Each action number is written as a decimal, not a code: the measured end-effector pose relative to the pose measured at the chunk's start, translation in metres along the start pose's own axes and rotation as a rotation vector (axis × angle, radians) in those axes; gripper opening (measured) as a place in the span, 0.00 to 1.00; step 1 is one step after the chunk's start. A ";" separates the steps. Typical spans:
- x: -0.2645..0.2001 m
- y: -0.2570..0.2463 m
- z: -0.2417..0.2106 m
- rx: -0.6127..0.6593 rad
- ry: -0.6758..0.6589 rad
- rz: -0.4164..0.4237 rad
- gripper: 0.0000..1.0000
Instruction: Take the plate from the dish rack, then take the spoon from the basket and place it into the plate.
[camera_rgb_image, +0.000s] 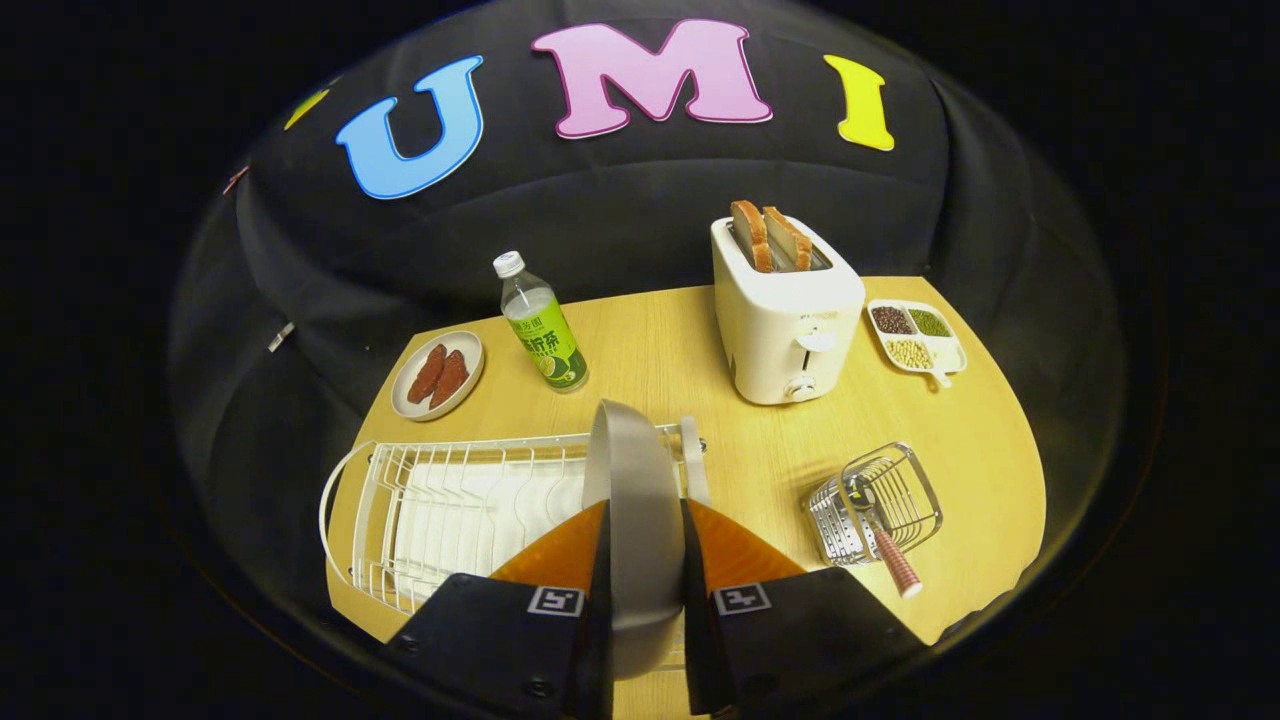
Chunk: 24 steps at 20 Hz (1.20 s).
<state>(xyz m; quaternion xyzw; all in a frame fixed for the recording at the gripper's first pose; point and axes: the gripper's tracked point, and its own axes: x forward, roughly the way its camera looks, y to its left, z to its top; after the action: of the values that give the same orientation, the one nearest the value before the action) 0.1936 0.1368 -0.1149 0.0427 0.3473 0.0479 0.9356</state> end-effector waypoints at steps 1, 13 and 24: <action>0.000 0.002 -0.001 -0.007 0.001 0.000 0.29; -0.010 0.002 0.017 -0.095 -0.025 -0.113 0.29; -0.017 0.001 0.036 -0.149 -0.033 -0.134 0.25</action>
<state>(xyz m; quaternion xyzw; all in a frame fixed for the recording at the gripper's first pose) 0.2046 0.1341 -0.0764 -0.0495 0.3293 0.0102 0.9429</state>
